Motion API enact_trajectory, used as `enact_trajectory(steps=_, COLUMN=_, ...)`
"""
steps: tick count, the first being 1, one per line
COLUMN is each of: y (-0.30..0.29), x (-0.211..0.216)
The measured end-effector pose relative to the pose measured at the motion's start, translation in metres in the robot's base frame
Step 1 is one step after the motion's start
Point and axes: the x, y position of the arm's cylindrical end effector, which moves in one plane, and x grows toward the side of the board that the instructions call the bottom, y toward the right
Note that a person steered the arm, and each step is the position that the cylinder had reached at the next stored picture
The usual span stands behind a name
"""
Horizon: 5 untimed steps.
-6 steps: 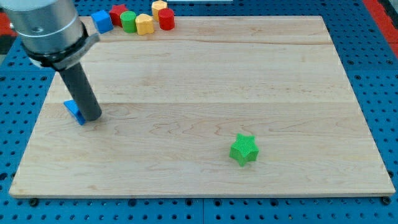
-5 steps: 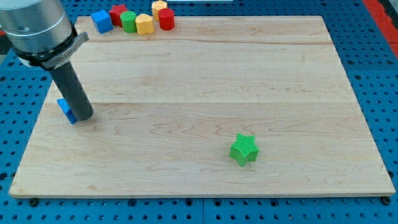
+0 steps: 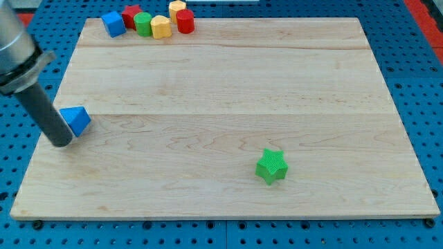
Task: Slide the blue triangle towards the top left
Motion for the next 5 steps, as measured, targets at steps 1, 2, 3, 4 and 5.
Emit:
enact_trajectory(steps=1, y=0.0, x=-0.039)
enact_trajectory(steps=2, y=0.012, x=-0.058)
enact_trajectory(steps=3, y=0.042, x=-0.061)
enact_trajectory(steps=4, y=0.056, x=-0.093)
enact_trajectory(steps=5, y=0.062, x=-0.135)
